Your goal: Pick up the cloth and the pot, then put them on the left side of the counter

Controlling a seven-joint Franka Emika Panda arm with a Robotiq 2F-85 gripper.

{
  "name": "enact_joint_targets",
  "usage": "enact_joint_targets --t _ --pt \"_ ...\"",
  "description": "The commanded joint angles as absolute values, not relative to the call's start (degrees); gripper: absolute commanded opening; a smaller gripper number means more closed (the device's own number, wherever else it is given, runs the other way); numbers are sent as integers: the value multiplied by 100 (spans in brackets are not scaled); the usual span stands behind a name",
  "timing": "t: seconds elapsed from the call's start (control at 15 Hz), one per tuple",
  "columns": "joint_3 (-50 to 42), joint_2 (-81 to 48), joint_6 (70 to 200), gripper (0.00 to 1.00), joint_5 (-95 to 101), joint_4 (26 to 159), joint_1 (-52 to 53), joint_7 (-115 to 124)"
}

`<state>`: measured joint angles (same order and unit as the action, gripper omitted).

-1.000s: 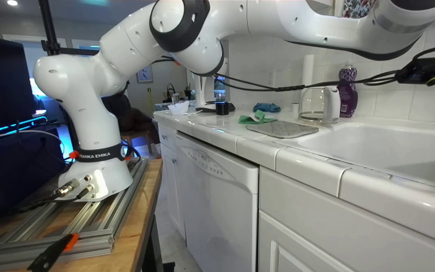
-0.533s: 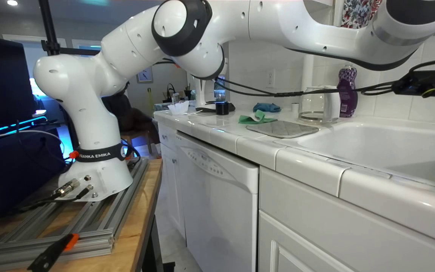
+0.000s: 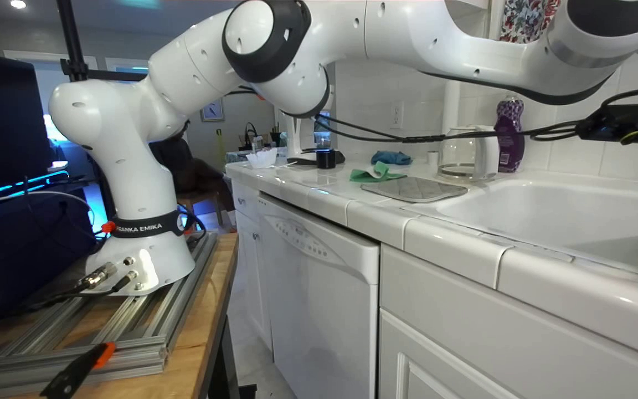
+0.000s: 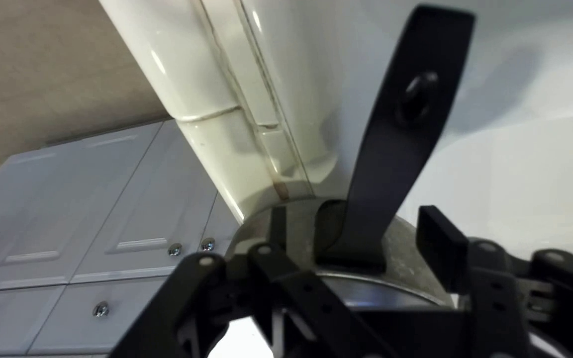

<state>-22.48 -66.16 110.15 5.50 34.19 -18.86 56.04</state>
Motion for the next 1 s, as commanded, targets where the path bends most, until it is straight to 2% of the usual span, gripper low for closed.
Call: enact_joint_targets --t 0.0,0.93 --pt "-2236 -6556 11039 99 524 3401 -1897 5623" --pt "-2484 -6843 10969 100 767 3373 -1852 5642"
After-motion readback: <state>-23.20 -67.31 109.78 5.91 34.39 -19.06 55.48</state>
